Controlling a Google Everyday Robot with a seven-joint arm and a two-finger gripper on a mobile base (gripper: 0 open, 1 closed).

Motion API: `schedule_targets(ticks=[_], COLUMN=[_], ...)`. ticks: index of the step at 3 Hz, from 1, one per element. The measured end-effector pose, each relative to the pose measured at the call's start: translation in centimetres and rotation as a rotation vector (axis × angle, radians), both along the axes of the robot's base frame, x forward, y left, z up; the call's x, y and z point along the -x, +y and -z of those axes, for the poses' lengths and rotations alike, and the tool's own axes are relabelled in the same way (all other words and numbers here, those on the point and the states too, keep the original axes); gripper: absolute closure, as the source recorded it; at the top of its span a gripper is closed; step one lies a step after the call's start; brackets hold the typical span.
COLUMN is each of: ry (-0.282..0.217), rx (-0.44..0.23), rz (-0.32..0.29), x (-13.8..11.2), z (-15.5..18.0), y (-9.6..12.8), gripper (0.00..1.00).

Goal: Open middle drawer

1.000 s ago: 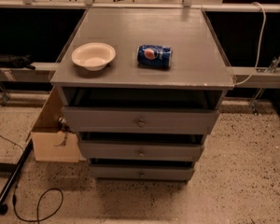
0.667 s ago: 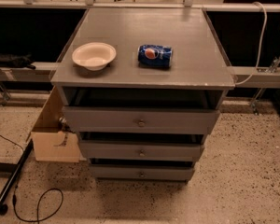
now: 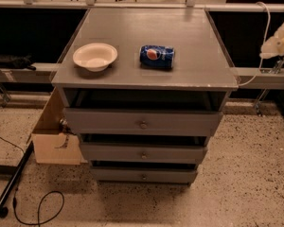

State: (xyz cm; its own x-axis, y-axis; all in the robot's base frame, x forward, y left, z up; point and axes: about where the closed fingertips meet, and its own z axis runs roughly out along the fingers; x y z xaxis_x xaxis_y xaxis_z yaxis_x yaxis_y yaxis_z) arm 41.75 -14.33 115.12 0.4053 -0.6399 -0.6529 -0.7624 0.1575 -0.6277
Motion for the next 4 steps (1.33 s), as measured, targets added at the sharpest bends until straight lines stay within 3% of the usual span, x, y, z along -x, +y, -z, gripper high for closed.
schedule_targets(ticks=[1, 3, 4], ry=[-0.002, 0.095, 0.161], rx=[-0.014, -0.052, -0.005], rz=[-0.029, -0.034, -0.020], x=[1.3, 5.3, 3.5], z=[1.5, 10.4, 15.9], y=[2.9, 7.8, 8.8], gripper=[0.00, 0.00, 0.00])
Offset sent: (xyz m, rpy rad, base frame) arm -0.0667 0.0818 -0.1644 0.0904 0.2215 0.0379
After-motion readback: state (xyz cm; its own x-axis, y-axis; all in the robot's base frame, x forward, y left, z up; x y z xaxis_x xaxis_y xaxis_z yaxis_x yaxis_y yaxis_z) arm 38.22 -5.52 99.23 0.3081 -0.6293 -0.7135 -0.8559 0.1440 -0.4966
